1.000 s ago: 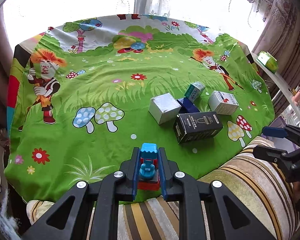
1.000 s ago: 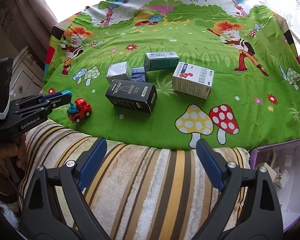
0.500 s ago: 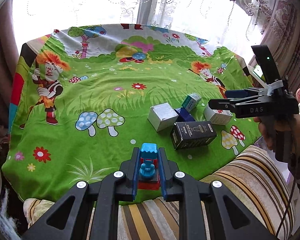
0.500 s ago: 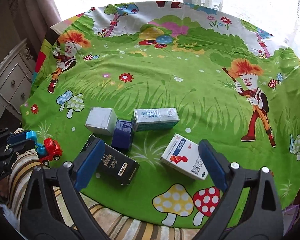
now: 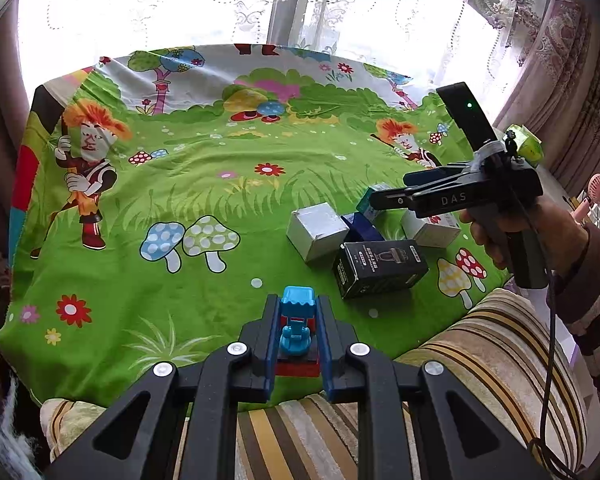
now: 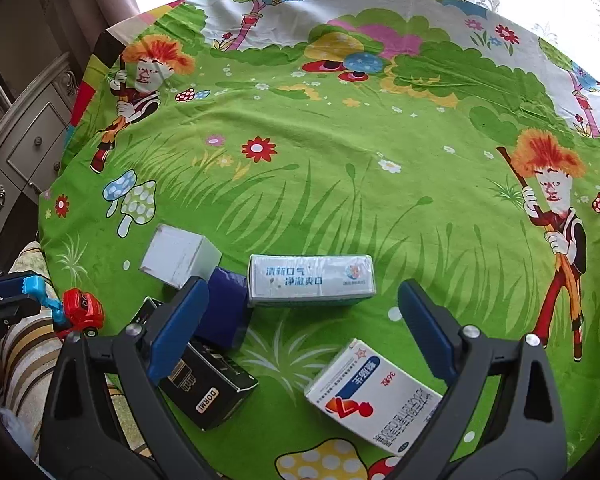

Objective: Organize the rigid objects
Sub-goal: 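Grasp white-blue mouthwash box with right tool while left tool holds the car, then carry car and mouthwash box into the storage box, open both tools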

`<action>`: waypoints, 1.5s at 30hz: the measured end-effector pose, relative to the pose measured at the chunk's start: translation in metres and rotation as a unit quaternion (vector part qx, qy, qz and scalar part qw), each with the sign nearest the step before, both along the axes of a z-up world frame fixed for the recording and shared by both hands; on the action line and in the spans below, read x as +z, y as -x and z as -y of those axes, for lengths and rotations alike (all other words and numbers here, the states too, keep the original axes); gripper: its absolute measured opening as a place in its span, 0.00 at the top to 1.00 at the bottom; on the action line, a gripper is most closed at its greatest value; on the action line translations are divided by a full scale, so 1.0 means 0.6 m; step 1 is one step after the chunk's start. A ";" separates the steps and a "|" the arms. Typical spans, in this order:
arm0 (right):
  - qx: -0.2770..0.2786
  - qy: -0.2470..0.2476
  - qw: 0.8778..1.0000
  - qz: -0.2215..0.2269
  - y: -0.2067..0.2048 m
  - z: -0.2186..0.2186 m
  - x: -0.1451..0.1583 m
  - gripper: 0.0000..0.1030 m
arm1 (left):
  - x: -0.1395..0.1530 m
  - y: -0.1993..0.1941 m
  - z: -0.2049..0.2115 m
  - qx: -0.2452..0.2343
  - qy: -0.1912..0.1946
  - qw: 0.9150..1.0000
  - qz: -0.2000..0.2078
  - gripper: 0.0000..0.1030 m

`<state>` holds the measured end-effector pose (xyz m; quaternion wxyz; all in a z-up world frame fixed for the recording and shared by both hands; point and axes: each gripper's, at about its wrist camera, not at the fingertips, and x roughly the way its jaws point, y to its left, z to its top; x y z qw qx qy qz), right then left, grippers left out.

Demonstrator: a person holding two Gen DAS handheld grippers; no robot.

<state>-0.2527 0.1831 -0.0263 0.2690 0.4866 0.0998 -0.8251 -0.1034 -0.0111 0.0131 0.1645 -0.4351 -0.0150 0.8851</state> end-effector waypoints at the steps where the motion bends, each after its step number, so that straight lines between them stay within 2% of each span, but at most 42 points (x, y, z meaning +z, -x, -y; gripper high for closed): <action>1: 0.002 0.001 1.000 0.004 0.005 0.000 -0.003 0.06 | 0.000 0.001 0.000 0.001 -0.001 1.000 0.001 0.82; 8: -0.001 -0.006 1.000 0.020 0.027 0.003 -0.022 0.06 | -0.004 0.005 0.002 0.004 -0.006 1.000 0.006 0.82; 9: -0.003 -0.004 1.000 0.019 0.027 0.002 -0.023 0.11 | -0.003 0.006 0.002 0.004 -0.006 1.000 0.006 0.82; 10: -0.002 -0.003 1.000 0.022 0.029 0.002 -0.025 0.23 | -0.003 0.006 0.003 0.005 -0.006 1.000 0.007 0.82; 14: -0.008 0.002 1.000 0.021 0.028 -0.002 -0.029 0.26 | -0.001 0.009 0.001 0.008 -0.003 1.000 0.005 0.82; 21: -0.051 0.037 0.998 -0.012 -0.004 -0.034 0.022 0.26 | 0.020 0.006 -0.011 0.007 0.002 1.000 -0.010 0.82; 25: -0.070 0.036 0.996 -0.037 -0.045 -0.061 0.060 0.26 | 0.036 0.001 -0.033 -0.003 0.000 1.000 -0.019 0.82; 37: -0.147 0.045 0.986 -0.067 -0.184 -0.217 0.135 0.26 | 0.081 -0.026 -0.156 -0.080 -0.002 0.996 -0.044 0.82; 45: -0.218 0.025 0.973 -0.077 -0.270 -0.346 0.141 0.26 | 0.095 -0.038 -0.251 -0.140 0.008 0.989 -0.048 0.82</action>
